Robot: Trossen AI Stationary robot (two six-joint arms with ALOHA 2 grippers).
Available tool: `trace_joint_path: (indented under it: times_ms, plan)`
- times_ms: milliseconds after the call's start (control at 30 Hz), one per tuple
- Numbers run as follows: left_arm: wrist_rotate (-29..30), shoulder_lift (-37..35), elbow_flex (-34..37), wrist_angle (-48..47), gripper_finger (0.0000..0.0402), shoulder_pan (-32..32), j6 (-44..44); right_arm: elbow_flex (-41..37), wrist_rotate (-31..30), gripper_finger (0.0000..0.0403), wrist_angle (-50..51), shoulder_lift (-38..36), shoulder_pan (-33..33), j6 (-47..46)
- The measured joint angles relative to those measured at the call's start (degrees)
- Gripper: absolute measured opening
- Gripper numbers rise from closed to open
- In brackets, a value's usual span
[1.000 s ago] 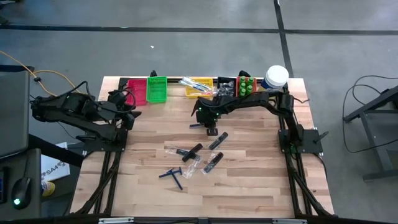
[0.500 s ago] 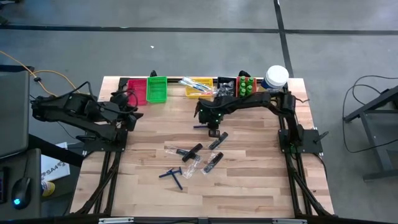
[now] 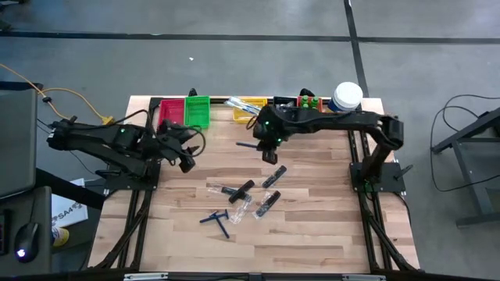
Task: Pick & Place Travel size toiletries
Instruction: Put the blue razor into the red bin
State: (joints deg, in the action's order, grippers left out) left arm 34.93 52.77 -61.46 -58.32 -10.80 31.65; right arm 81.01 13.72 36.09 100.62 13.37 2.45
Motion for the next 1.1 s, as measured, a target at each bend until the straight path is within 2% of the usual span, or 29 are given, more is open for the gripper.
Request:
trace_joint_path:
  times_ms: [133,233,300,467,633,933,1100]
  plan:
    - [-1.3,1.0,0.0,9.7,0.0195,3.4,-12.3,0.1,-1.1,0.0026,-6.8,-3.4,-1.2,-1.4]
    - [-4.5,1.1,0.0,18.3,0.0195,6.5,-18.5,0.0,-2.2,0.0026,-13.1,-4.8,-1.9,-1.8]
    - [-7.8,1.1,0.0,24.1,0.0195,8.9,-20.7,0.1,-2.6,0.0026,-19.1,-5.3,-2.4,-2.4]
    - [-16.2,1.1,0.0,31.7,0.0195,13.0,-22.7,0.1,-2.4,0.0026,-31.2,-5.8,-3.1,-2.7]
    - [-20.1,1.1,0.0,38.4,0.0195,14.7,-23.9,0.1,-1.6,0.0026,-41.4,-5.8,-3.1,-2.8]
    - [-21.3,1.1,0.0,48.0,0.0195,15.0,-25.4,0.1,-0.1,0.0026,-43.3,-5.6,-2.9,-2.2]
    - [-21.4,1.1,0.0,48.7,0.0195,15.0,-25.1,0.1,0.0,0.0026,-43.2,-5.4,-2.9,-1.7]
